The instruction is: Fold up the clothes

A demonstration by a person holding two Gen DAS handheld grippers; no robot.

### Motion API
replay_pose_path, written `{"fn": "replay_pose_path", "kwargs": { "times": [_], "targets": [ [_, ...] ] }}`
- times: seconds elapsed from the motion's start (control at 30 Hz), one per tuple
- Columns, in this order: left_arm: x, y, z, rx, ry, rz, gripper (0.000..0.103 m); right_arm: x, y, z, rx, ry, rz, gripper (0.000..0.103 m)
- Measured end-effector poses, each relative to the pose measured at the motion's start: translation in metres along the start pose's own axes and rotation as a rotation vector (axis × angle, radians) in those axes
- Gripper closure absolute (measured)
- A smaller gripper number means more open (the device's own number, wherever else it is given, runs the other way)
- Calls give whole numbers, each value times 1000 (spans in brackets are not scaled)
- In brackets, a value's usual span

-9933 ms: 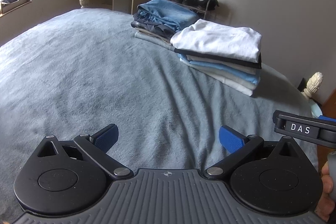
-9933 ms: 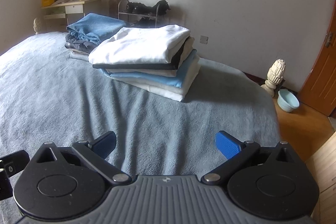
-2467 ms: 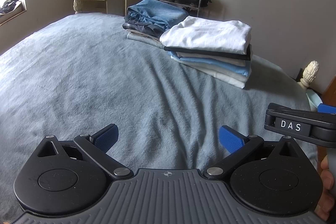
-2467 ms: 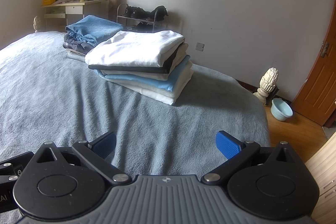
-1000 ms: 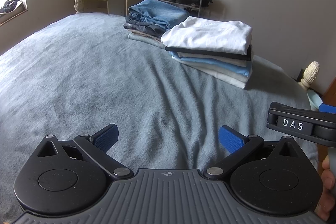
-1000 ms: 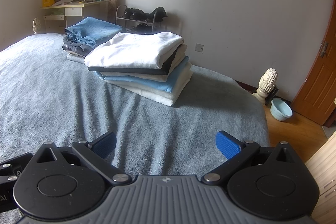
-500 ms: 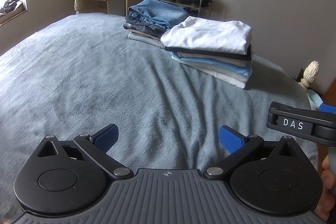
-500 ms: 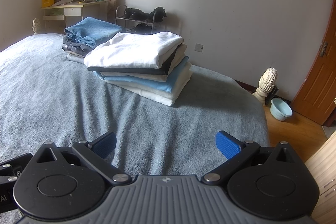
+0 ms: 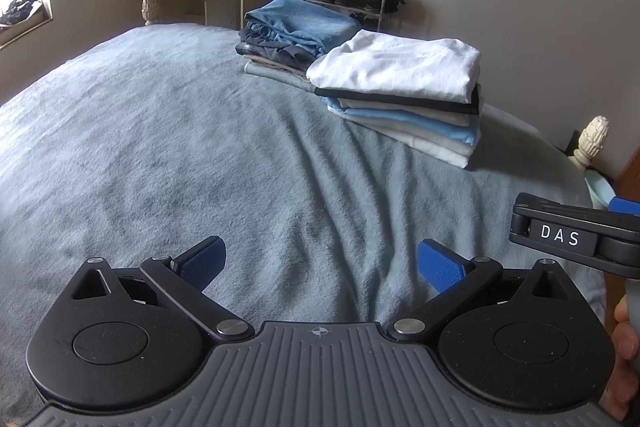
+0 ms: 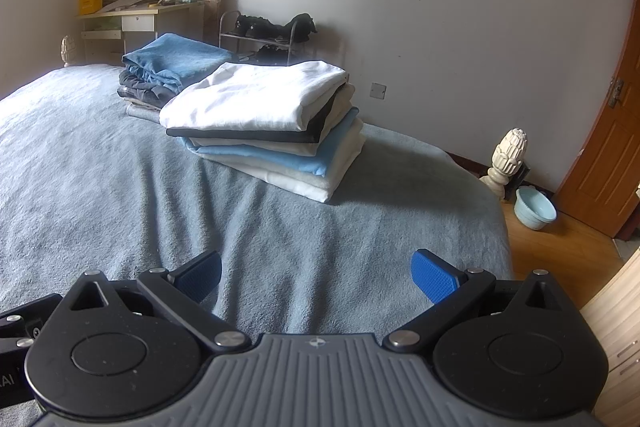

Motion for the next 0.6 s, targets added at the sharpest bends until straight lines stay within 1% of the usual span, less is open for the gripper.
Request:
{"fn": "replay_pose_path", "kwargs": {
  "times": [0.6],
  "targets": [
    [0, 0, -1, 1, 1, 4, 0, 2, 2, 0, -5, 3, 1, 0]
  ]
}}
Point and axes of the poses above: each gripper's, at about its wrist camera, not at the fingertips, and y roughly against the way its jaws point, x to its left, z to its top, the point moved 6 cm from there along -y, roughly the way its jaws point, and after that the axes turned 4 degrees about y, right-handed, at the moved point
